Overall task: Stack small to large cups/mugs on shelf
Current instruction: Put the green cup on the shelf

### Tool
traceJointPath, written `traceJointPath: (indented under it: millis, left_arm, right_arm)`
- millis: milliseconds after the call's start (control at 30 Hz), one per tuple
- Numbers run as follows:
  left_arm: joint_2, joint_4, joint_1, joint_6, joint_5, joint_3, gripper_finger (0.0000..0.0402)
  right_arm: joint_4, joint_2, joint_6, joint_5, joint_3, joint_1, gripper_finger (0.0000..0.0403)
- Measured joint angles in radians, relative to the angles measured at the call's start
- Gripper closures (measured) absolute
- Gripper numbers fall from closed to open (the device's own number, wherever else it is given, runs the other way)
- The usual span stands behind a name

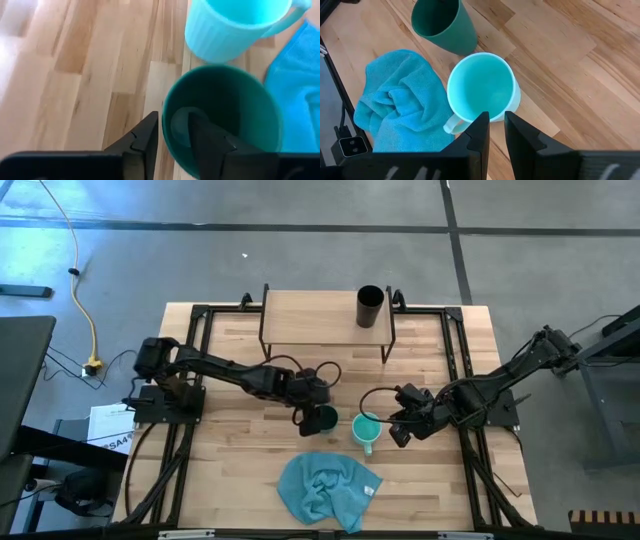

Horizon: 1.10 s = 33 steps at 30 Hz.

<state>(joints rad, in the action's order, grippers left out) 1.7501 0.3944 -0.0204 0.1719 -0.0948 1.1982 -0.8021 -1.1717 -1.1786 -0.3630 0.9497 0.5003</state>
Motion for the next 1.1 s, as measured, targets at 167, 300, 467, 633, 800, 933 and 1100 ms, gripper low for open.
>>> traceJointPath:
  millis: [167, 300, 467, 633, 800, 933, 1100]
  left_arm:
    - [0.001, 0.007, 0.0, 0.017, 0.0, -0.001, 0.0324]
    - [0.001, 0.006, 0.0, 0.041, -0.044, -0.001, 0.0349]
    - [0.001, 0.006, 0.0, 0.049, -0.063, -0.001, 0.0395]
    - [0.001, 0.006, 0.0, 0.072, -0.064, -0.001, 0.0395]
    - [0.0, 0.007, 0.0, 0.074, -0.058, 0.0, 0.0398]
    - [0.0, 0.012, 0.0, 0.087, -0.055, 0.001, 0.0399]
    - [0.0, 0.104, 0.0, 0.085, -0.053, 0.054, 0.04]
  right_arm:
    - [0.006, 0.0, 0.0, -0.004, 0.0, 0.0, 0.0353]
    - [0.007, 0.0, 0.0, -0.004, 0.0, 0.0, 0.0353]
    - [0.006, 0.0, 0.0, -0.004, 0.0, 0.0, 0.0353]
    - [0.006, 0.0, 0.0, -0.004, 0.0, 0.0, 0.0353]
    - [0.006, 0.0, 0.0, -0.005, 0.0, 0.0, 0.0353]
    - [0.006, 0.0, 0.0, -0.005, 0.0, 0.0, 0.0353]
    - [0.006, 0.0, 0.006, -0.005, 0.0, 0.0, 0.0353]
